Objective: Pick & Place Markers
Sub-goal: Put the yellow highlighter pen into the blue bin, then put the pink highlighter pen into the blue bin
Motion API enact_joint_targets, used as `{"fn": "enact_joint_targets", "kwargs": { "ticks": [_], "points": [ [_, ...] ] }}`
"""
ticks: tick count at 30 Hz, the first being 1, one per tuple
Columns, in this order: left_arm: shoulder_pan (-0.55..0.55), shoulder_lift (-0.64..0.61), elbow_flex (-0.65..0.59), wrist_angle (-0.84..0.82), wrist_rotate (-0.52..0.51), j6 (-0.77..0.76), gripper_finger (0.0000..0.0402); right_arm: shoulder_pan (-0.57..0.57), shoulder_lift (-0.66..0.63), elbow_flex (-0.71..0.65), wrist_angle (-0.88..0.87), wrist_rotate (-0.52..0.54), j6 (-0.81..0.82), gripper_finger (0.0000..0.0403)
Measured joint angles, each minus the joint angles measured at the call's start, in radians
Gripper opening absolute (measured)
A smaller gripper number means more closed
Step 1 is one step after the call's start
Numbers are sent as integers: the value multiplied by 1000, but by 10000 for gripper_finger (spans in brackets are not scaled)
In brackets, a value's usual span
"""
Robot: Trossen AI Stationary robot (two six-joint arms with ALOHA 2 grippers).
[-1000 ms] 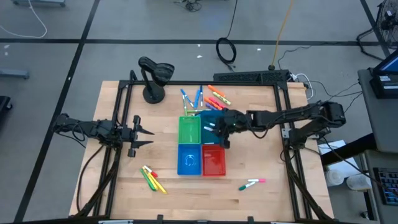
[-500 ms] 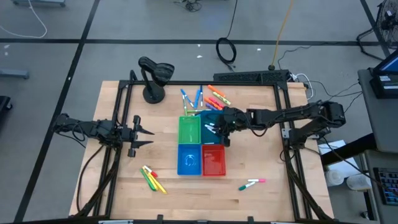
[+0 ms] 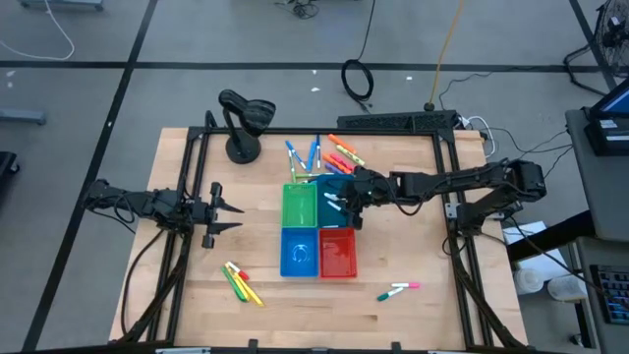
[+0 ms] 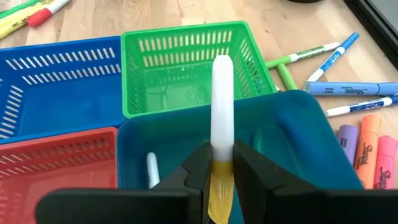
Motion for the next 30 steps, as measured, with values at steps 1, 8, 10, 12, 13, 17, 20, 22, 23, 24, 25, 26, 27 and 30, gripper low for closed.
{"fn": "enact_joint_targets", "kwargs": {
  "ticks": [1, 8, 10, 12, 13, 17, 20, 22, 23, 24, 25, 26, 27, 30],
  "points": [
    [0, 0, 0, 0, 0, 0, 159, 0, 0, 0, 0, 0, 0, 48],
    [0, 0, 0, 0, 0, 0, 159, 0, 0, 0, 0, -1, 27, 74],
    [0, 0, 0, 0, 0, 0, 159, 0, 0, 0, -3, 2, 42, 91],
    [0, 0, 0, 0, 0, 0, 159, 0, 0, 0, -3, 24, 48, 108],
    [0, 0, 0, 0, 0, 0, 159, 0, 0, 0, -4, 33, 47, 116],
    [0, 0, 0, 0, 0, 0, 159, 0, 0, 0, -5, 46, 43, 141],
    [0, 0, 0, 0, 0, 0, 159, 26, -6, 0, -5, -1, 23, 149],
    [0, 0, 0, 0, 0, 0, 159, 59, -14, 0, -3, -56, 10, 150],
    [0, 0, 0, 0, 0, 0, 159, 84, -19, 0, -5, -66, 8, 149],
    [0, 0, 0, 0, 0, 0, 159, 112, -23, 0, -11, -70, 6, 148],
    [0, 0, 0, 0, 0, 0, 159, 142, -26, 0, -19, -79, -2, 146],
    [0, 0, 0, 0, 0, 0, 159, 178, -29, 0, -27, -80, -10, 145],
    [0, 0, 0, 0, 0, 0, 159, 218, -32, 0, -37, -79, -15, 143],
    [0, 0, 0, 0, 0, 0, 159, 359, -36, 0, -66, -19, -7, 143]
  ]
}}
